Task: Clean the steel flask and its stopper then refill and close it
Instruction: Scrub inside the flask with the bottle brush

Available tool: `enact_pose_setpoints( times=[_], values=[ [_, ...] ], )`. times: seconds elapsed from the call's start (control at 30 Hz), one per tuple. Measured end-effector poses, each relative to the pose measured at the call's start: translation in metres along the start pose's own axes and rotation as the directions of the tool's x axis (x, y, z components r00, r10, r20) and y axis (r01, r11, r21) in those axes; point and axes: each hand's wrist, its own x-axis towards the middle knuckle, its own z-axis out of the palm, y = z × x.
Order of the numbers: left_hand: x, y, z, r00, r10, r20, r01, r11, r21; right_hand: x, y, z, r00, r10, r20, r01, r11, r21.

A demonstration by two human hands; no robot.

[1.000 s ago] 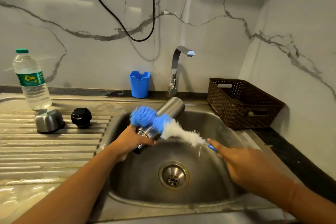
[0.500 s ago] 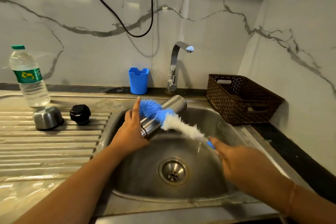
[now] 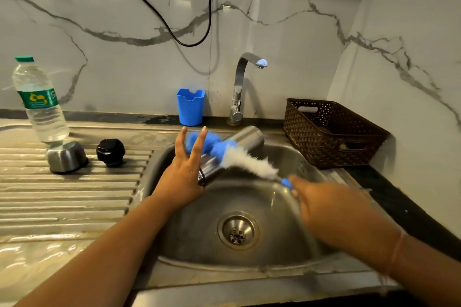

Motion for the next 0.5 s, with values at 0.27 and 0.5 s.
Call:
enact_pose_setpoints(
  times=[0.27, 0.5],
  values=[
    [0.001, -0.007, 0.006, 0.993, 0.094, -0.075, -0.094, 0.996, 0.012, 0.008, -0.008, -0.015, 0.999, 0.015, -0.043, -0.014, 1.0, 0.023],
    [0.002, -0.011, 0.008, 0.977, 0.149, -0.153, -0.143, 0.989, 0.047, 0.024, 0.001, -0.016, 0.994, 0.061, -0.087, -0.066, 0.997, -0.048]
  ],
)
